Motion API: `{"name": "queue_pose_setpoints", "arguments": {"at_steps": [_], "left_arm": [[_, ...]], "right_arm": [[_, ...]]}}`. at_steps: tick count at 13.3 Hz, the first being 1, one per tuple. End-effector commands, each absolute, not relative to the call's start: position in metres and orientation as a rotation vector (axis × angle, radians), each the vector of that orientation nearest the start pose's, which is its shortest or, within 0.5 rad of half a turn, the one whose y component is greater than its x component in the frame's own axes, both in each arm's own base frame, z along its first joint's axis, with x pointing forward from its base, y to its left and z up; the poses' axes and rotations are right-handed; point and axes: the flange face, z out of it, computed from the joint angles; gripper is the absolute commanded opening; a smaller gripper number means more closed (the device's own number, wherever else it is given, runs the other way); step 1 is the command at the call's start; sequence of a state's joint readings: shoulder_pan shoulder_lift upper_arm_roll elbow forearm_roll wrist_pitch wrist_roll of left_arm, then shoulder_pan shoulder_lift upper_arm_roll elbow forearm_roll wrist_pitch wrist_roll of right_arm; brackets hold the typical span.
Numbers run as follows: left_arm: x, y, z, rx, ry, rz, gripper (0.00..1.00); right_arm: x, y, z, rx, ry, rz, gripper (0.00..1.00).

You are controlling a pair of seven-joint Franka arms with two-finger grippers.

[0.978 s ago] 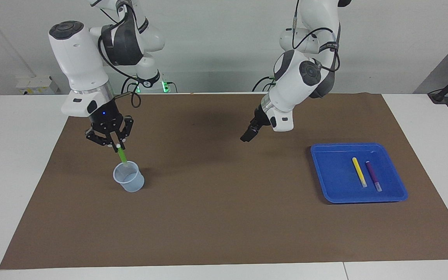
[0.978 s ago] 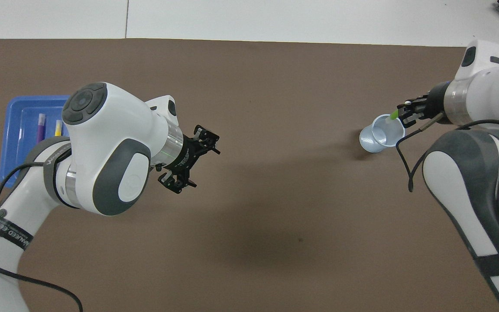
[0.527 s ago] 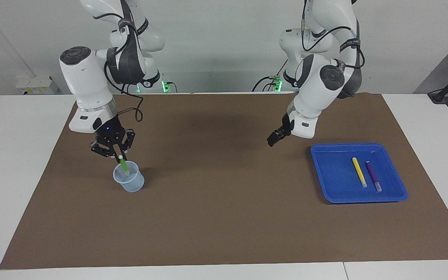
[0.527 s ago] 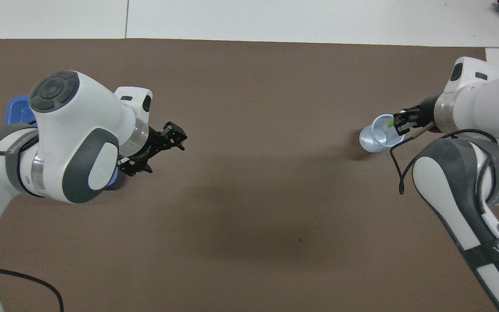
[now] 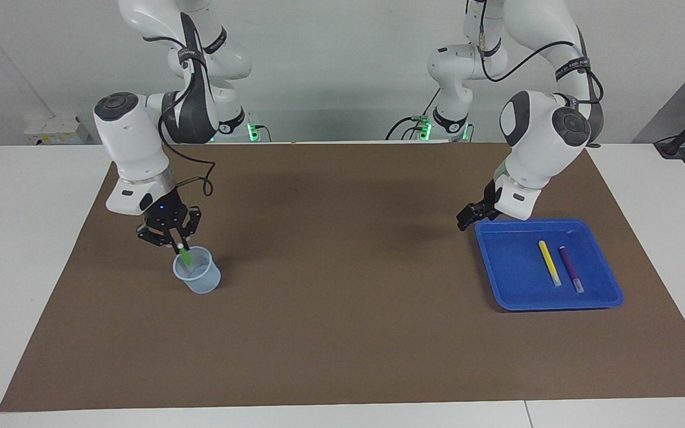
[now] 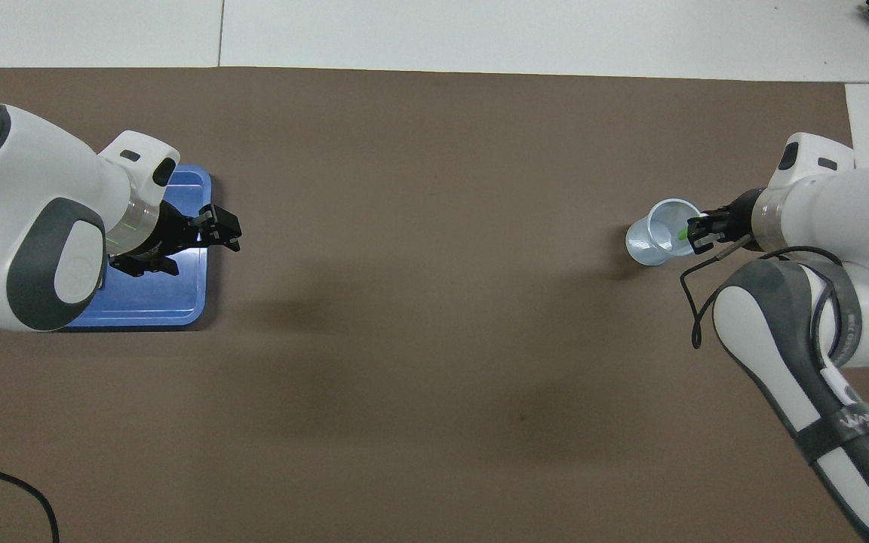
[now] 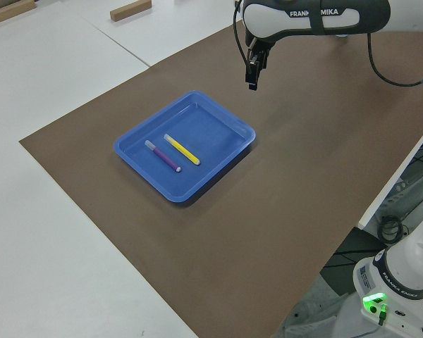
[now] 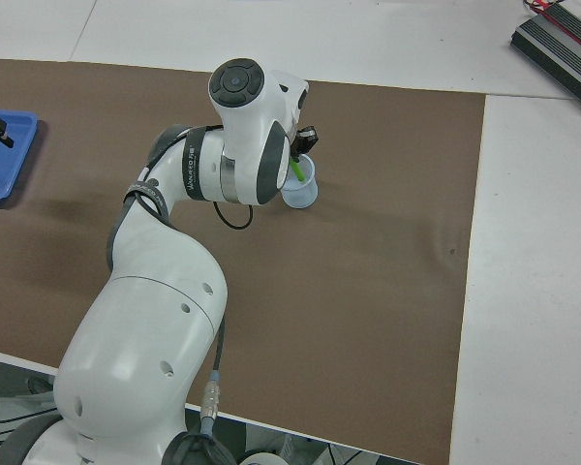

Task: Transfer and insert pens with both arms
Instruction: 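Insert the green pen into the white cup with the right gripper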

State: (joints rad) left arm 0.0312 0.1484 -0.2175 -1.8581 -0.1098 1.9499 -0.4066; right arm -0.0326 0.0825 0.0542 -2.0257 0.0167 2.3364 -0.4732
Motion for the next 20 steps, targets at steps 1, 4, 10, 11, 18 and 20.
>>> {"name": "queue_pose_setpoints", "arguments": {"at_steps": [1,4,10,11,18,20], "left_arm": [[0.581,-0.075,0.430,-3.230,-0.269,0.080,1.00],[0.588,-0.048,0.423,-3.241,-0.159,0.054,1.00],[0.607,-0.002,0.393,-3.199,-0.108,0.008,0.99],[0.614,0.006,0.384,-3.173,-0.072,-0.016,0.99],[0.661,0.055,0.354,-3.145,0.034,-0.038,0.95],[0.674,0.066,0.348,-3.148,0.101,-0.053,0.95]], "right_arm": [[0.582,0.013,0.433,-3.068,-0.709,-0.380,0.50],[0.582,0.016,0.433,-3.076,-0.649,-0.380,1.00],[0.588,0.024,0.465,-3.070,-0.649,-0.366,1.00],[0.587,0.029,0.474,-3.071,-0.625,-0.366,1.00],[0.580,0.048,0.520,-3.007,-0.502,-0.332,1.00],[0.580,0.049,0.535,-3.003,-0.459,-0.305,1.00]]}}
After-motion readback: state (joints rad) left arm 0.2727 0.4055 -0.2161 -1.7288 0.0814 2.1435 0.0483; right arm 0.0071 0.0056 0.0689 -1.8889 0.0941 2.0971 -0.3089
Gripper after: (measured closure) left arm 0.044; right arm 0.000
